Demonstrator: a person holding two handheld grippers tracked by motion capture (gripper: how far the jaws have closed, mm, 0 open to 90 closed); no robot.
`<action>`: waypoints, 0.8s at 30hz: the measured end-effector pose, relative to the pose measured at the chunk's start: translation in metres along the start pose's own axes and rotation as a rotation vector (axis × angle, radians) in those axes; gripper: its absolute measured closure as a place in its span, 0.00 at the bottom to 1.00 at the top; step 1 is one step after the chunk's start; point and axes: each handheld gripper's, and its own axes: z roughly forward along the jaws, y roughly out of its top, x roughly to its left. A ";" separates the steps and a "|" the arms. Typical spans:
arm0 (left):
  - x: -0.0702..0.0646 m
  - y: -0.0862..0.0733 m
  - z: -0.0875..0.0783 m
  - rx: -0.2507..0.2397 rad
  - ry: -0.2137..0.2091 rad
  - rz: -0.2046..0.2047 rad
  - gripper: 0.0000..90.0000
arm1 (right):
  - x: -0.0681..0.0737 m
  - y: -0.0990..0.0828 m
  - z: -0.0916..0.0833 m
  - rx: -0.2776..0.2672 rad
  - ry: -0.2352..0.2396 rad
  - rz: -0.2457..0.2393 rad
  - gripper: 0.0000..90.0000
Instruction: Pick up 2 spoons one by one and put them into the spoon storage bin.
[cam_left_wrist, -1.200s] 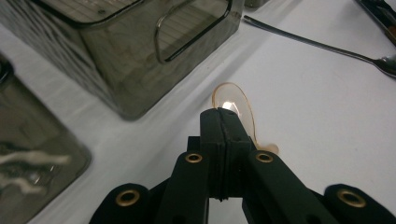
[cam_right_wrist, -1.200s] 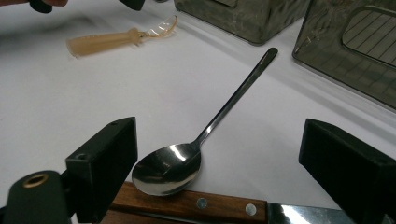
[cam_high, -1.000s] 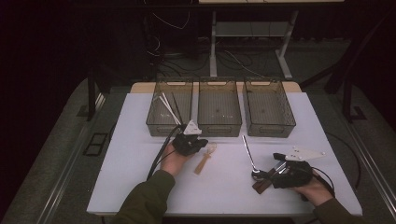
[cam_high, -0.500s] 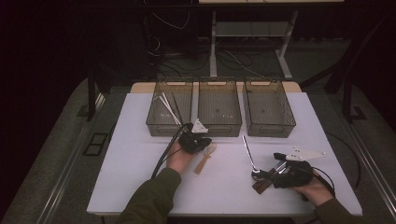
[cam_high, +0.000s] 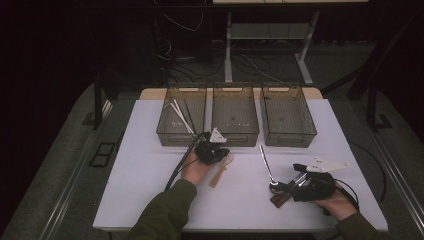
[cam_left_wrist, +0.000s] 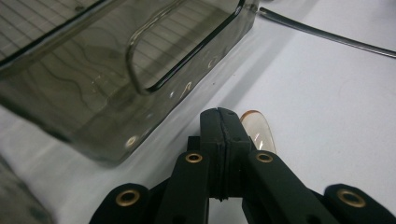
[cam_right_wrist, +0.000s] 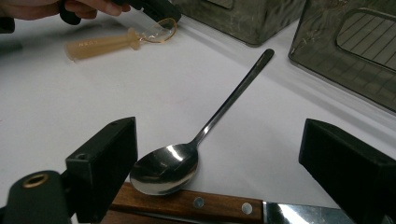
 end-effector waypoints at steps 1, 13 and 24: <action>0.000 0.001 0.001 0.000 -0.001 0.005 0.99 | 0.000 0.000 0.000 0.000 0.000 0.000 0.13; -0.005 0.006 0.010 0.000 -0.015 0.011 0.99 | 0.000 0.000 -0.001 -0.003 -0.001 0.002 0.13; -0.017 0.013 0.018 0.000 -0.066 0.054 0.99 | 0.000 0.000 -0.001 -0.003 -0.002 0.001 0.13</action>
